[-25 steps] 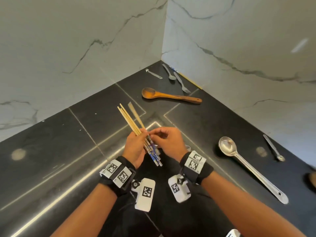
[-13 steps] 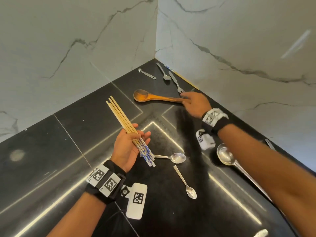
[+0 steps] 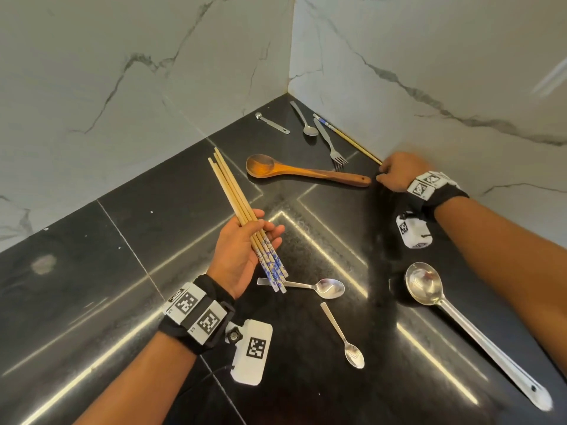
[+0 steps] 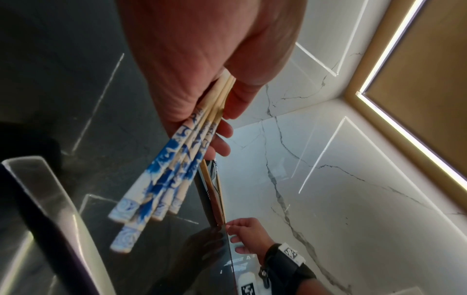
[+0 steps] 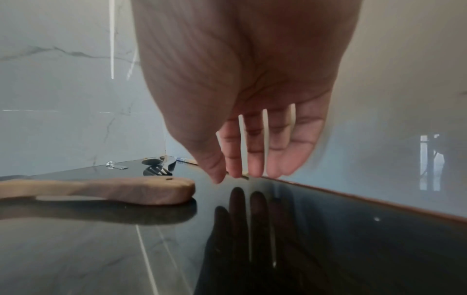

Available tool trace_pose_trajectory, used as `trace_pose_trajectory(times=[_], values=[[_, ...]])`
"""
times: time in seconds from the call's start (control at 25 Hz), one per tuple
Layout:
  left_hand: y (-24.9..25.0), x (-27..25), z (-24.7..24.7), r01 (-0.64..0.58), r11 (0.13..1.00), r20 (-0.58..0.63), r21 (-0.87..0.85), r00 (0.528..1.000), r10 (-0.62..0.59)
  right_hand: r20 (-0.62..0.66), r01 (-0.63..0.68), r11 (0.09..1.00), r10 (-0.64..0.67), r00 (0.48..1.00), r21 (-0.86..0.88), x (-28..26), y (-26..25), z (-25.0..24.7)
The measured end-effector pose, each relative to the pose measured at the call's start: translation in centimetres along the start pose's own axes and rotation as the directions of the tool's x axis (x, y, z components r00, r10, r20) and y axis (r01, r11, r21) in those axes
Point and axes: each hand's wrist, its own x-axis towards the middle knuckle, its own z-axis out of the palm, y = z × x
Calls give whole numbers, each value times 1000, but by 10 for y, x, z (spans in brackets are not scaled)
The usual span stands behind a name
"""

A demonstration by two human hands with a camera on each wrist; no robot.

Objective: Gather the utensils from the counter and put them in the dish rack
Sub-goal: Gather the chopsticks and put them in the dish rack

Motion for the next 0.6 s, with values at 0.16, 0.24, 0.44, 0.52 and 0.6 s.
trace_pose_trajectory(times=[0.16, 0.24, 0.44, 0.52, 0.6], values=[[-7, 1, 8, 12, 1000, 22, 16, 1000, -12, -77, 32, 999, -33, 996, -23, -20, 16, 6], [-13, 4, 15, 24, 1000, 27, 19, 999, -25, -88, 87, 996, -88, 992, -15, -15, 9, 7], [-17, 9, 31, 35, 999, 61, 19, 997, -37, -101, -11, 999, 8, 995, -32, 17, -31, 8], [-14, 10, 33, 29, 999, 69, 15, 997, -30, -120, -82, 996, 76, 990, -45, 20, -38, 6], [-11, 11, 31, 17, 1000, 68, 11, 998, -18, -115, -115, 991, 107, 988, -70, 17, -32, 6]])
